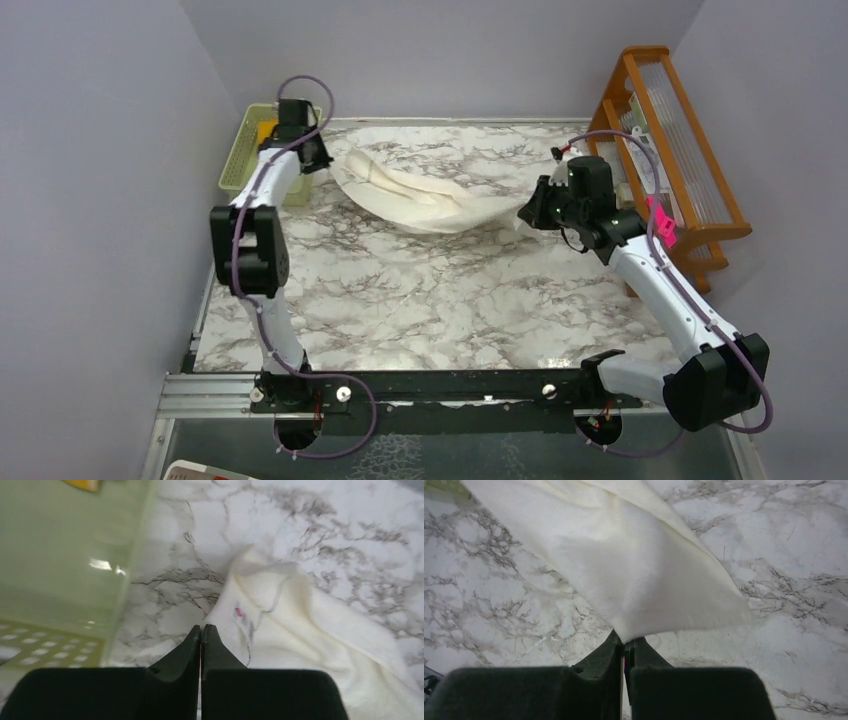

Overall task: Roll the towels
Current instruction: Flatten out the towel at the center of the board.

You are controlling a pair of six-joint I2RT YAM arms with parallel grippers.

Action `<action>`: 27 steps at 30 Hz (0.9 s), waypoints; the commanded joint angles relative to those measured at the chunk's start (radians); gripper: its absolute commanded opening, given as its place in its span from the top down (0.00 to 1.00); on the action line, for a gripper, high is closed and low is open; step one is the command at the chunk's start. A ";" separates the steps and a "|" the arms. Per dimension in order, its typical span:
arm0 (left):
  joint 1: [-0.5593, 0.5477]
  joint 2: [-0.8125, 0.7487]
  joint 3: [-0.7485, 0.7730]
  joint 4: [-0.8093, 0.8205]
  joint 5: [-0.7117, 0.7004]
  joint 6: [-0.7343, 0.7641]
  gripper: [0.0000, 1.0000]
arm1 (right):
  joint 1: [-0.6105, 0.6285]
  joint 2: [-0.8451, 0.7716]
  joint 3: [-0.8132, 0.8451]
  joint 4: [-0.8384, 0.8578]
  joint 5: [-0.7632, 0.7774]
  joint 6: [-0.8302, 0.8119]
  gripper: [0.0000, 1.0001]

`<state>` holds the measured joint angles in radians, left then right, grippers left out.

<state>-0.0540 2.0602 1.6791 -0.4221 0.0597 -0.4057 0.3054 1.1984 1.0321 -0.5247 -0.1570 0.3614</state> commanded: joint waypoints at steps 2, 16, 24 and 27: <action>0.038 -0.368 -0.033 -0.029 0.060 0.010 1.00 | -0.012 -0.073 0.102 0.105 0.159 -0.046 0.99; 0.264 -0.491 0.221 -0.253 0.217 -0.012 1.00 | -0.017 -0.059 0.326 0.112 0.192 -0.085 0.99; 0.274 -0.260 0.367 -0.162 0.248 -0.091 1.00 | -0.214 0.184 0.448 0.179 -0.039 0.003 0.99; 0.274 -0.137 0.526 -0.147 0.295 -0.143 1.00 | -0.270 0.332 0.572 0.181 -0.160 0.026 0.99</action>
<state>0.2123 1.8042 2.0293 -0.6209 0.2832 -0.4732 0.0975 1.4105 1.4662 -0.3893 -0.1421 0.3386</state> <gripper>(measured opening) 0.019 0.016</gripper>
